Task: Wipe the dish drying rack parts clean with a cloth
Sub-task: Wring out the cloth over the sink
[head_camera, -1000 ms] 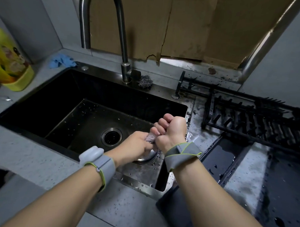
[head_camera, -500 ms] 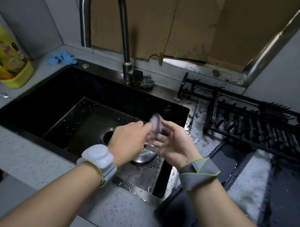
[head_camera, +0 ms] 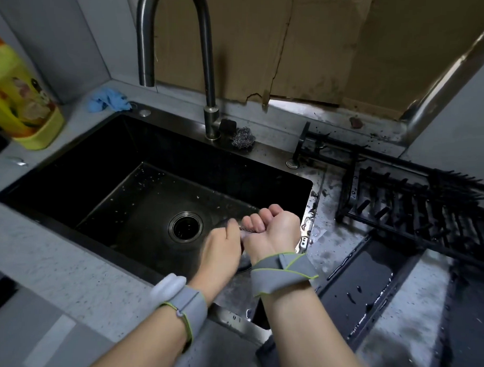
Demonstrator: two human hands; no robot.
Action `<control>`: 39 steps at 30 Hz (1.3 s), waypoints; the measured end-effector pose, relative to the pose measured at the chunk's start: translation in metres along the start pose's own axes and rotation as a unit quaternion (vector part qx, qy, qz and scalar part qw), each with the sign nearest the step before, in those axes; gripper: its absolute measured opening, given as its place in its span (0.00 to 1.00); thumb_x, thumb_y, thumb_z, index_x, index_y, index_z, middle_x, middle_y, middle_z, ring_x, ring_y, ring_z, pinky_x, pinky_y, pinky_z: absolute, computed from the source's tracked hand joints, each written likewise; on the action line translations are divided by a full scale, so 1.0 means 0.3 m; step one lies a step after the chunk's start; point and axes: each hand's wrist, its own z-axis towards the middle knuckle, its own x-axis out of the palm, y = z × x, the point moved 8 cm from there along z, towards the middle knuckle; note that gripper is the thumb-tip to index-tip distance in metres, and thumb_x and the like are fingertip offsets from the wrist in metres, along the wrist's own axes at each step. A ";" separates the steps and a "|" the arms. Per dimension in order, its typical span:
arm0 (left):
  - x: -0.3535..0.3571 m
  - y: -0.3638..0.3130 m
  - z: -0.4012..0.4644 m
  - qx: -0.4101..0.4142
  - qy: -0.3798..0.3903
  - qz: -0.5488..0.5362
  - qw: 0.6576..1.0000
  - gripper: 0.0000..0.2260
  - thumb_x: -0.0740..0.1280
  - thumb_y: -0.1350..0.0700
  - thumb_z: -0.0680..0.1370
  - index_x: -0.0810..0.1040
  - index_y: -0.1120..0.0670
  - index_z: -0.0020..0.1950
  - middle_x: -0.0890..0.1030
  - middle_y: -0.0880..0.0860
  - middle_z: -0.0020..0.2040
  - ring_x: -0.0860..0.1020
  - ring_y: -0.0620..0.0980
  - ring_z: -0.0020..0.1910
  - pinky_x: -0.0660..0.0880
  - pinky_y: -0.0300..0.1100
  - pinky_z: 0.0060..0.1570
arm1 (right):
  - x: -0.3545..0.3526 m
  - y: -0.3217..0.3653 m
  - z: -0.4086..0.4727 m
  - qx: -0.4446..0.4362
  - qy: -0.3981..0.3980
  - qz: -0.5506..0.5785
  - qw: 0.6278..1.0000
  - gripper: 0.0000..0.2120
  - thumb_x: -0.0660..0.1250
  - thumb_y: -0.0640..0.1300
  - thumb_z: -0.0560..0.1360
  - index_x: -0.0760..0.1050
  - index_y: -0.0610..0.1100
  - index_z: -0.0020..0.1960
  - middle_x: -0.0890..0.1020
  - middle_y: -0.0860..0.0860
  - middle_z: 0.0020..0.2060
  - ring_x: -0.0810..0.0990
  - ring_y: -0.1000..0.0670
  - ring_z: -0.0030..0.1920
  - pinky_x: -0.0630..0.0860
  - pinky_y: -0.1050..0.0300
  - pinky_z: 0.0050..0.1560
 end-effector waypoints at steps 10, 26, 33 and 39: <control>0.113 0.000 -0.049 -0.213 0.212 -0.329 0.895 0.21 0.61 0.50 0.78 0.59 0.48 0.26 0.54 0.48 0.23 0.49 0.45 0.21 0.46 0.33 0.26 | 0.102 0.066 -0.020 -0.070 0.225 -0.124 0.964 0.11 0.48 0.33 0.62 0.55 0.48 0.29 0.54 0.52 0.21 0.50 0.54 0.22 0.50 0.61 0.26; 0.024 -0.211 -0.105 0.525 -0.035 0.439 0.728 0.09 0.64 0.56 0.71 0.71 0.51 0.50 0.71 0.53 0.44 0.68 0.55 0.42 0.63 0.51 0.40 | 0.007 0.020 0.016 0.108 0.136 -0.248 0.953 0.11 0.63 0.39 0.80 0.69 0.40 0.39 0.71 0.47 0.24 0.72 0.50 0.22 0.71 0.56 0.35; -0.061 -0.127 -0.074 0.324 -0.082 0.278 0.901 0.17 0.48 0.46 0.82 0.71 0.51 0.44 0.75 0.50 0.41 0.72 0.56 0.43 0.67 0.52 0.46 | 0.007 0.019 0.035 0.040 0.021 -0.025 0.999 0.18 0.45 0.30 0.76 0.72 0.44 0.44 0.70 0.50 0.21 0.67 0.50 0.24 0.67 0.57 0.34; -0.027 -0.048 -0.037 0.029 -0.038 -0.037 0.998 0.20 0.54 0.56 0.84 0.76 0.58 0.35 0.81 0.66 0.45 0.76 0.67 0.48 0.71 0.52 0.45 | -0.001 0.031 -0.043 -0.011 0.032 -0.023 0.999 0.13 0.46 0.32 0.71 0.61 0.45 0.33 0.56 0.52 0.23 0.50 0.52 0.21 0.52 0.62 0.25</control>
